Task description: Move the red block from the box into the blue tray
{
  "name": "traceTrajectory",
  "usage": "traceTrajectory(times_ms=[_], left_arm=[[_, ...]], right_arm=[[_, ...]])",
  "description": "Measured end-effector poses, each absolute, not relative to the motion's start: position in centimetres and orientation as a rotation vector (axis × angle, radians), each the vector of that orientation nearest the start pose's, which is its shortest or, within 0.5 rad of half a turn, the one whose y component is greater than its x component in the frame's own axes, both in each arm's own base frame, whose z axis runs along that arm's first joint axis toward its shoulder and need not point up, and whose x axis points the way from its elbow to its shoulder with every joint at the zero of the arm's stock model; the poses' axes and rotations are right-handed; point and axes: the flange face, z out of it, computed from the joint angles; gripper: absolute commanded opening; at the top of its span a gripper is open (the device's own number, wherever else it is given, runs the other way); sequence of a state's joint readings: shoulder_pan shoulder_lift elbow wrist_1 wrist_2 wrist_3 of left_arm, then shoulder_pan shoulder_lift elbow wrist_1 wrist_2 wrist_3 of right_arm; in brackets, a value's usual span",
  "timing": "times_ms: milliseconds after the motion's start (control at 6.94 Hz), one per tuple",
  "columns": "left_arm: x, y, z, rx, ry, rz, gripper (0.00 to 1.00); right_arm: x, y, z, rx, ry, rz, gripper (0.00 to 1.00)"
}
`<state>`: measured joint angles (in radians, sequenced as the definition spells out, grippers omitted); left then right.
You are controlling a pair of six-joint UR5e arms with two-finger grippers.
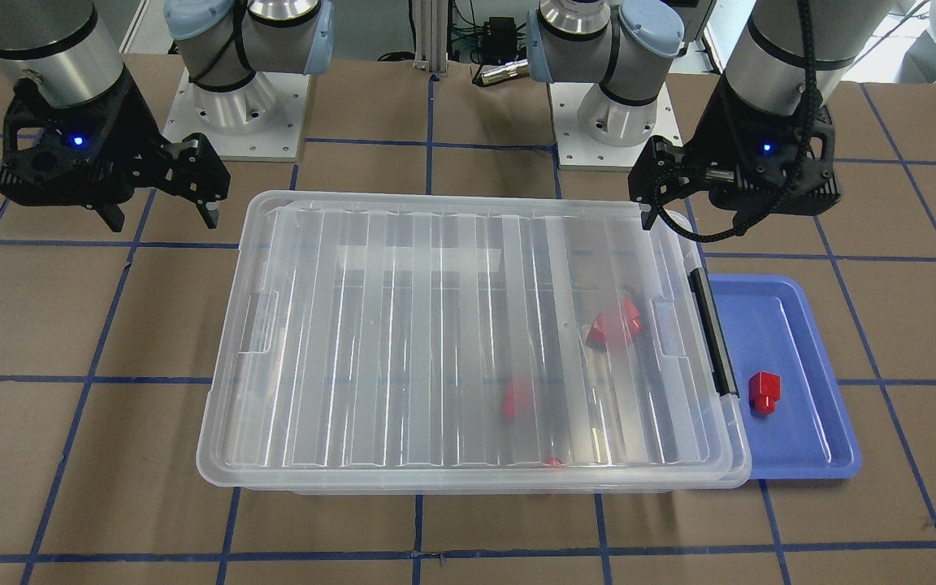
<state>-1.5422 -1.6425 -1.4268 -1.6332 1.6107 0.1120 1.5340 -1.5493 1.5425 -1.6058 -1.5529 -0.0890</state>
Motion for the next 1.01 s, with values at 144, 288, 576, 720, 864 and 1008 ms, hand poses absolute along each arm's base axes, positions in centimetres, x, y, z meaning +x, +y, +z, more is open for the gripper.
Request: traceTrajectory(times_ms=[144, 288, 576, 720, 864, 1008], left_arm=[[-11.46, -52.41, 51.66, 0.127, 3.098, -0.012, 1.00], [-11.52, -52.39, 51.57, 0.124, 3.098, -0.015, 1.00], [-11.55, -52.50, 51.49, 0.123, 3.097, -0.030, 1.00], [-11.54, -52.54, 51.47, 0.122, 3.096, -0.032, 1.00], [-11.53, -52.52, 51.50, 0.121, 3.096, -0.033, 1.00], [-11.53, -52.53, 51.47, 0.120, 3.096, -0.033, 1.00]], right_arm=[[11.58, -50.98, 49.63, -0.082, 3.131, -0.071, 1.00], [11.54, -50.96, 49.76, -0.082, 3.134, -0.073, 1.00], [11.53, -50.87, 49.61, -0.081, 3.132, -0.067, 1.00], [11.49, -50.80, 49.55, -0.080, 3.133, -0.065, 1.00], [11.41, -50.77, 49.57, -0.078, 3.135, -0.066, 1.00], [11.41, -50.74, 49.54, -0.078, 3.134, -0.065, 1.00]])
